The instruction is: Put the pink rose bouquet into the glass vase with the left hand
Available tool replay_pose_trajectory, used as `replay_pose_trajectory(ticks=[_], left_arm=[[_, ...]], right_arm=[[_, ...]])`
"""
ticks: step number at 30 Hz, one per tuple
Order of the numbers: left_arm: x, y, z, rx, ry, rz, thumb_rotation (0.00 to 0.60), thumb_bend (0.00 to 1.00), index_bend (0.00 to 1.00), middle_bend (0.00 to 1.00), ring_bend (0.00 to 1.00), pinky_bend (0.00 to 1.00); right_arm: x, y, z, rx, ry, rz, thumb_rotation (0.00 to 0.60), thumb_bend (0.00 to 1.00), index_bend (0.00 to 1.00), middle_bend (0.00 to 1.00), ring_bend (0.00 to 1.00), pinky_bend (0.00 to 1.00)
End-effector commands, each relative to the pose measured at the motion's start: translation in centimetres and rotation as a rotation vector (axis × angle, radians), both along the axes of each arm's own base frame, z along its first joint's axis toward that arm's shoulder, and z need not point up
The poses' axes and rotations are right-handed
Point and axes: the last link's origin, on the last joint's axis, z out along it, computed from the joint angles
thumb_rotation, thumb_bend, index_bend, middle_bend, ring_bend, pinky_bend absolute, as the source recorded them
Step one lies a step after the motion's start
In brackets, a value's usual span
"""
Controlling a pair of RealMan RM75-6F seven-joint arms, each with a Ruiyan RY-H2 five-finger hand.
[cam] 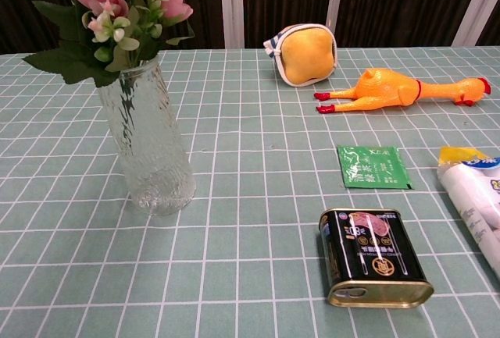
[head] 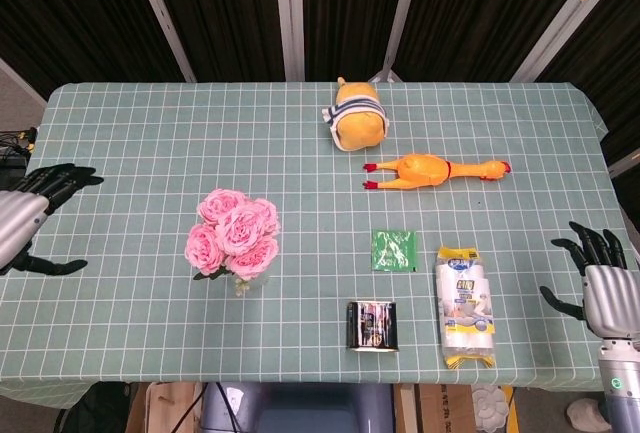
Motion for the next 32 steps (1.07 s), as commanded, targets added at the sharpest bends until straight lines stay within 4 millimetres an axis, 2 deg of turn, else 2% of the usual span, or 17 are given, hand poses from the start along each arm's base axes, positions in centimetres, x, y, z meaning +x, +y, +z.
replay_pose_trajectory(ticks=[1, 6, 9, 13, 17, 25, 32], left_arm=[[-4.8, -6.6, -1.9, 0.197, 0.203, 0.108, 0.6, 0.08, 0.14, 0.07, 0.0, 0.0], [-7.7, -8.7, -4.1, 0.277, 0.213, 0.1, 0.6, 0.08, 0.14, 0.07, 0.0, 0.0], [-9.0, -9.6, -6.1, 0.336, 0.21, 0.031, 0.6, 0.08, 0.14, 0.07, 0.0, 0.0], [-10.4, -9.8, -7.7, 0.414, 0.155, -0.016, 0.6, 0.09, 0.14, 0.06, 0.0, 0.0], [-12.6, -9.2, -8.7, 0.383, 0.134, 0.002, 0.6, 0.09, 0.15, 0.06, 0.0, 0.0], [-13.6, -8.4, -8.4, 0.417, 0.117, -0.037, 0.6, 0.09, 0.16, 0.06, 0.0, 0.0], [-13.4, -8.4, -8.0, 0.453, 0.105, -0.061, 0.6, 0.09, 0.16, 0.06, 0.0, 0.0]], right_arm=[[0.7, 1.0, 0.6, -0.007, 0.008, 0.083, 0.6, 0.21, 0.29, 0.13, 0.12, 0.01], [1.4, 1.7, 0.5, -0.007, 0.021, 0.115, 0.6, 0.21, 0.29, 0.13, 0.12, 0.01], [1.2, 1.5, 0.3, 0.019, 0.022, 0.092, 0.6, 0.21, 0.29, 0.13, 0.12, 0.01], [1.2, 1.3, 0.4, 0.021, 0.02, 0.085, 0.6, 0.21, 0.29, 0.13, 0.12, 0.01], [1.2, 1.2, 0.4, 0.016, 0.026, 0.087, 0.6, 0.21, 0.29, 0.13, 0.12, 0.01], [1.4, 1.3, 0.1, 0.021, 0.03, 0.087, 0.6, 0.21, 0.29, 0.13, 0.12, 0.01], [1.3, 1.4, 0.4, 0.006, 0.035, 0.078, 0.6, 0.21, 0.29, 0.13, 0.12, 0.01]])
